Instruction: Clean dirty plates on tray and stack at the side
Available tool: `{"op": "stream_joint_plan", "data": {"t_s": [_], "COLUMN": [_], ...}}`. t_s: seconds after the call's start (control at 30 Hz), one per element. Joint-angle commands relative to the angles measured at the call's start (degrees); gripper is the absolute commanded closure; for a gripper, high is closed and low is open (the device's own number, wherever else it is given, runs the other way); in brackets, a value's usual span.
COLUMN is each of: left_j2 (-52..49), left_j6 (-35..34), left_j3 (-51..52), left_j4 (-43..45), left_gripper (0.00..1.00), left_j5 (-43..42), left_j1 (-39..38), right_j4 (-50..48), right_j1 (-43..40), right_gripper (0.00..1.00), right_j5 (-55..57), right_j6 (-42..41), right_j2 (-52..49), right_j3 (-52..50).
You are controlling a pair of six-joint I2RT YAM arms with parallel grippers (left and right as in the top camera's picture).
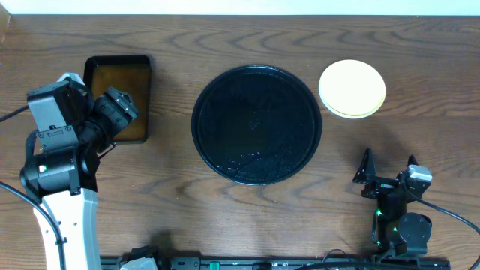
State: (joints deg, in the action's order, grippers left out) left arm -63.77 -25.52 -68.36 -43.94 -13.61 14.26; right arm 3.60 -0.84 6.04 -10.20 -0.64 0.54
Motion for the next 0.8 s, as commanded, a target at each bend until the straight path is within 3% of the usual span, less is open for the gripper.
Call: {"op": "stream_joint_plan", "data": {"t_s": [0.0,0.5,0.6,0.67,0.77], "left_j2": [-0.22,-0.22,-0.87,-2.89,-0.85], "left_j6": [0.02,0.24,0.72,4.83,15.28], "left_j3": [-0.11,-0.11,-0.11,1.03,10.19], "left_j4": [-0.17,-0.20,-4.83,-8.72,-5.97], "left_gripper": [0.18,0.18,0.18,0.18,0.18], "left_j5": [-0.35,0.81,0.83,2.01,4.22], "left_j1": [0.20,0.20,-0.26,-2.12,-7.08], "right_j4": [0.02,0.02,0.02,0.04,0.02], "right_j1": [-0.22,-0.22,-0.22,-0.22,-0.22], "right_gripper": [0.01,0.01,0.01,0.01,0.01], "right_j5": [0.81,0.81,0.81,0.81,0.81], "right_j6": [1.09,1.07,1.07,1.07,1.07], "right_j2": [0.35,0.35,0.35,0.35,0.35], "right_j3": [-0.22,-0.22,-0.22,-0.22,-0.22]}}
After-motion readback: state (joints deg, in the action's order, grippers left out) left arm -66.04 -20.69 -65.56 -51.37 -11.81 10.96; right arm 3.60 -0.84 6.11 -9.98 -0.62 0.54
